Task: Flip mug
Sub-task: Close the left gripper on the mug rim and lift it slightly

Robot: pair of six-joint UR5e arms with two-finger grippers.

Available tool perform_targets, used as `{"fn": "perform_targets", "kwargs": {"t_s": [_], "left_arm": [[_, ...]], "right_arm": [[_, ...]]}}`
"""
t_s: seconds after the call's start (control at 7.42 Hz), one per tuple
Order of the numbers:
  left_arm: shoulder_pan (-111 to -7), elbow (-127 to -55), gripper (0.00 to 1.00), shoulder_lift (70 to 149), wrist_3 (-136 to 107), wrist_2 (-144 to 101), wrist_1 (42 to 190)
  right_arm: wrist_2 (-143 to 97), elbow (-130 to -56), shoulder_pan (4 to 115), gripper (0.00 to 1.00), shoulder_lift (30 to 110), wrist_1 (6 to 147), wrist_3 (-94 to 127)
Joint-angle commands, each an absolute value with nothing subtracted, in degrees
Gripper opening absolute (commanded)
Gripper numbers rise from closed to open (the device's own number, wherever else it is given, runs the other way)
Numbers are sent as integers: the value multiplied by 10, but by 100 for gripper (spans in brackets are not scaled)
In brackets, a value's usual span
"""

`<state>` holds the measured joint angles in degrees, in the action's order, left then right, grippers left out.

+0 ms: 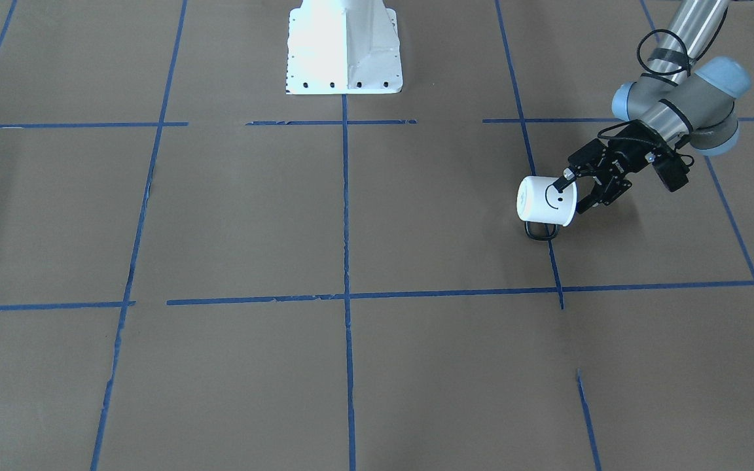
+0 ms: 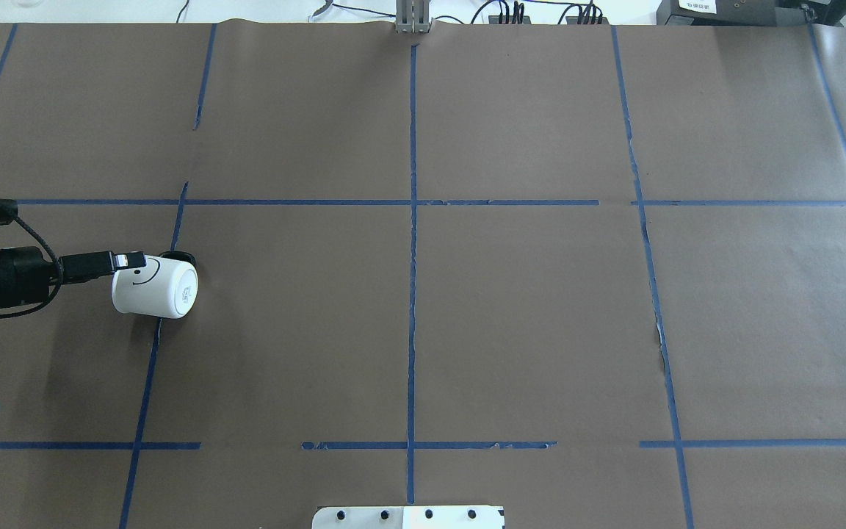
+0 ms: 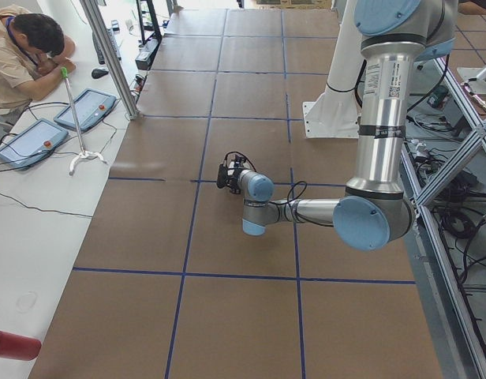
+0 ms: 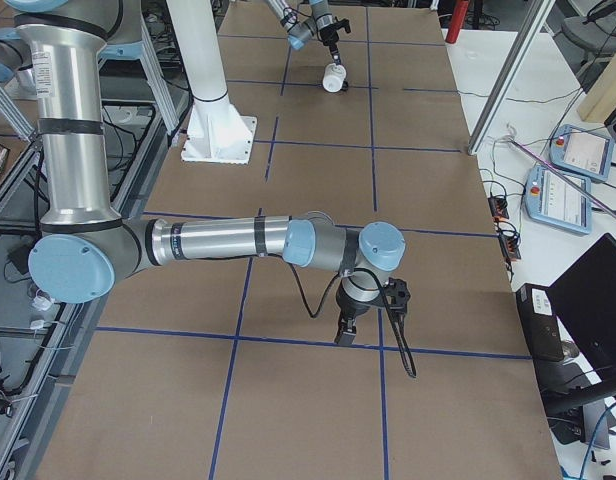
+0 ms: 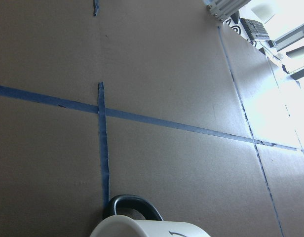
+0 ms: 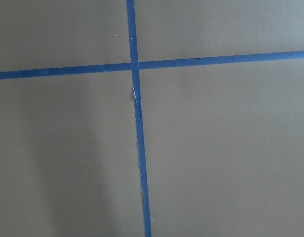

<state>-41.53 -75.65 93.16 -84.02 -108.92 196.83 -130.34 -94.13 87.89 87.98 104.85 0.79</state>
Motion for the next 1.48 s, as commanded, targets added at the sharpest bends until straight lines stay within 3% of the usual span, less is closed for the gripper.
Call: {"fn": "perform_targets", "kwargs": {"t_s": [0.0, 0.27, 0.54, 0.67, 0.81, 1.35], "left_arm": [[-390, -705, 100, 953, -899, -1088, 2073], [-385, -693, 95, 965, -936, -1088, 2134], [-385, -691, 67, 970, -978, -1088, 2149], [-385, -691, 16, 976, -1013, -1094, 2149], [-385, -692, 0, 989, -1033, -1099, 2147], [-433, -703, 0, 1035, -1092, -1099, 2098]], "right_arm": [[-1303, -941, 879, 100, 880, 1049, 8], [-1303, -941, 879, 100, 880, 1049, 8], [-1303, -941, 879, 100, 880, 1049, 8], [-1303, -941, 879, 100, 880, 1049, 8], [-1303, -941, 879, 100, 880, 1049, 8], [-1303, -941, 879, 100, 880, 1049, 8]]}}
